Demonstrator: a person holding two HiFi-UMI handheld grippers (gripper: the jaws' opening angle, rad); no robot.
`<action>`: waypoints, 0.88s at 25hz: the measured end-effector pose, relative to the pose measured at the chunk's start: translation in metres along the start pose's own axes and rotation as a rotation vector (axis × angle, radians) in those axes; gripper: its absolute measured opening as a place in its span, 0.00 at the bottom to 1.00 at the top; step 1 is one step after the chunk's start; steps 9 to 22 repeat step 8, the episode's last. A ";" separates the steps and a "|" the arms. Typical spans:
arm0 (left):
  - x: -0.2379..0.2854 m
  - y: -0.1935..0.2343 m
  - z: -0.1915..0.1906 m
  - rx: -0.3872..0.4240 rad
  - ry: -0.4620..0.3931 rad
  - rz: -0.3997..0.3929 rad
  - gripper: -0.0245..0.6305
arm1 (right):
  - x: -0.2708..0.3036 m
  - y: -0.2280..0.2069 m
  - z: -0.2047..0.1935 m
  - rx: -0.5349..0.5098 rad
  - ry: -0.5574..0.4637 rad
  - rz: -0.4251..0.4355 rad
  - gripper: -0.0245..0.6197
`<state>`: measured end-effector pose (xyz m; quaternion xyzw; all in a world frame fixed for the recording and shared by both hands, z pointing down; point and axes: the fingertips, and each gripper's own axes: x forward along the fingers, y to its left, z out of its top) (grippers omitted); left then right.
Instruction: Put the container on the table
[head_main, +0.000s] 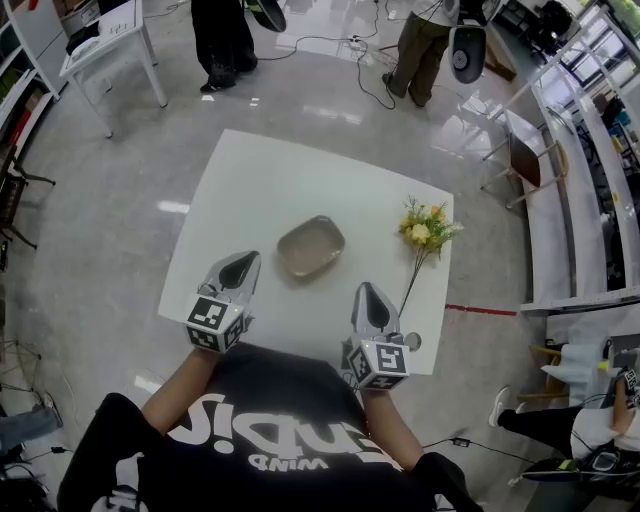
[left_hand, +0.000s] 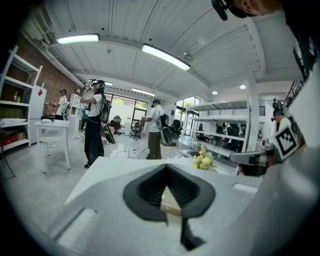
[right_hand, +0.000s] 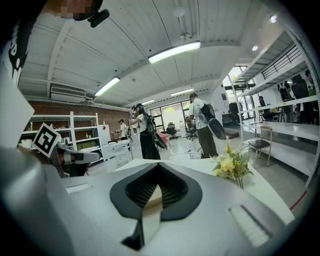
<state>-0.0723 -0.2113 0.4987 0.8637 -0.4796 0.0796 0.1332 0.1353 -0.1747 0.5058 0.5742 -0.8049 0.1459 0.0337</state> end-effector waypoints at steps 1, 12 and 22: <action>0.000 0.000 0.001 -0.001 0.001 -0.001 0.04 | 0.000 0.000 0.001 -0.002 0.000 0.001 0.03; -0.002 0.000 0.005 -0.006 0.003 -0.006 0.04 | 0.000 0.000 0.007 -0.009 0.000 0.003 0.03; -0.002 0.000 0.005 -0.006 0.003 -0.006 0.04 | 0.000 0.000 0.007 -0.009 0.000 0.003 0.03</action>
